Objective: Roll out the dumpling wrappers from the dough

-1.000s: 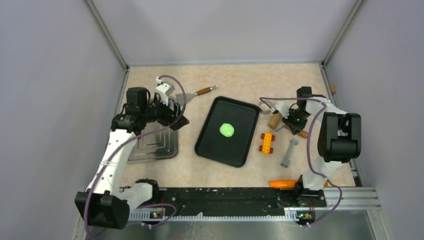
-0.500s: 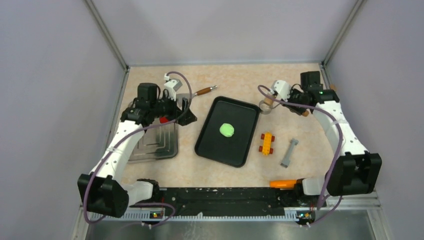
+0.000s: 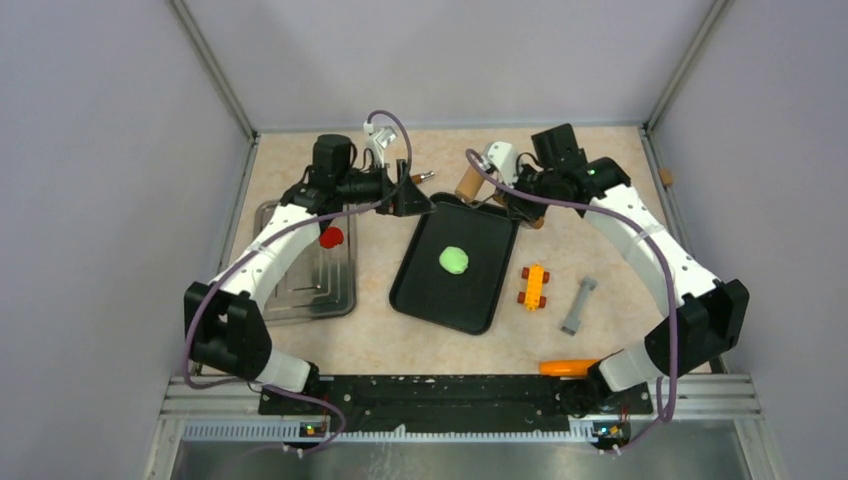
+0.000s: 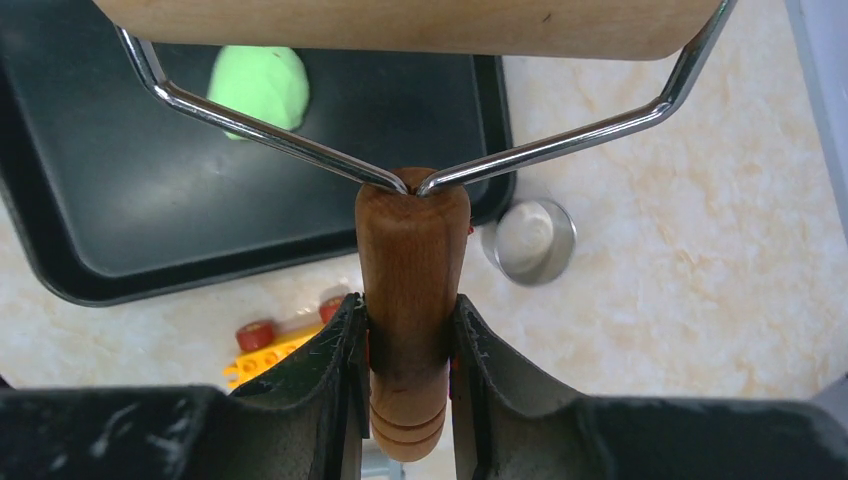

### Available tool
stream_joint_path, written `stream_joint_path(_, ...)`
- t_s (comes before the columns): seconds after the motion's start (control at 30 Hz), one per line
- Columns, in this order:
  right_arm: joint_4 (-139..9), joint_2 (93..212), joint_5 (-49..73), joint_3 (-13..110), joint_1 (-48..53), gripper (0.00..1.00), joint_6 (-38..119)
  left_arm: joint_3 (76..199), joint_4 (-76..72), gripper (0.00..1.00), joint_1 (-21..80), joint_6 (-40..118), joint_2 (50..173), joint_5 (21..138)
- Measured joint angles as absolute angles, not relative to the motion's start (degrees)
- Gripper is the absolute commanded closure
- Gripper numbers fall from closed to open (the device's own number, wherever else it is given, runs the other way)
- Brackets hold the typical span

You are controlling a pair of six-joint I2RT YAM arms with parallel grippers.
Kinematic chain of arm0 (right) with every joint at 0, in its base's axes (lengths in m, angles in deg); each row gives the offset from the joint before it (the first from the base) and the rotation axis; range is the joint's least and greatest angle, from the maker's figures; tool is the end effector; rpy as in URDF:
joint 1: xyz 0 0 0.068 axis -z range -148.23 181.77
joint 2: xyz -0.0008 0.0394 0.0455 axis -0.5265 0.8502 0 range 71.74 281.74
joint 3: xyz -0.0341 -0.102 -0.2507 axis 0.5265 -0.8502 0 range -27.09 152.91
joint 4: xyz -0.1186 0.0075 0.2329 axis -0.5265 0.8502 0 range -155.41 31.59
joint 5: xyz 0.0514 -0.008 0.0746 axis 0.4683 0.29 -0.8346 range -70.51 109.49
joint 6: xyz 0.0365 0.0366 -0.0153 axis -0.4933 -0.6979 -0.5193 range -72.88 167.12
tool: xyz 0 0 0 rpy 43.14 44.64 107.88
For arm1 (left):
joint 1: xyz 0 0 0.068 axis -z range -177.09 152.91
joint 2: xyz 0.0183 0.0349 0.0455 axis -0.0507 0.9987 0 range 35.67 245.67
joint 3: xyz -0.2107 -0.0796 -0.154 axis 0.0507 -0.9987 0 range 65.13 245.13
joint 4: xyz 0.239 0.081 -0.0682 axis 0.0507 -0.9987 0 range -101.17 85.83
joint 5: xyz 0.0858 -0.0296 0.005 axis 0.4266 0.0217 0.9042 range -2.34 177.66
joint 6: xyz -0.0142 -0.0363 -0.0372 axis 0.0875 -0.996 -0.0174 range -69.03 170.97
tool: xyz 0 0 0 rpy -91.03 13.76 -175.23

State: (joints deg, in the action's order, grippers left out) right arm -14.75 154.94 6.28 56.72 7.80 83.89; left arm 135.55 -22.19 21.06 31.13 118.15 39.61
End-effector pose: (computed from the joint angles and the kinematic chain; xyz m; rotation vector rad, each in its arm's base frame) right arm 0.2735 0.1306 0.3549 -1.3109 2.0356 0.1801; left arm 0.2978 -0.1255 0.3338 0.5047 2.0912 -1.2691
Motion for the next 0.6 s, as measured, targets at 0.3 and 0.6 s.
stream_joint_path(0.3, -15.4, 158.3, 5.9, 57.5, 2.0, 1.0, 74.7, 136.5, -10.7, 0.13, 21.4, 16.8, 125.9, 35.1)
stream_joint_path(0.6, -18.3, 159.3, 7.3, 59.4, 1.9, 1.0, 67.3, 136.8, -2.9, 0.26, 22.3, 11.0, 128.2, 32.0)
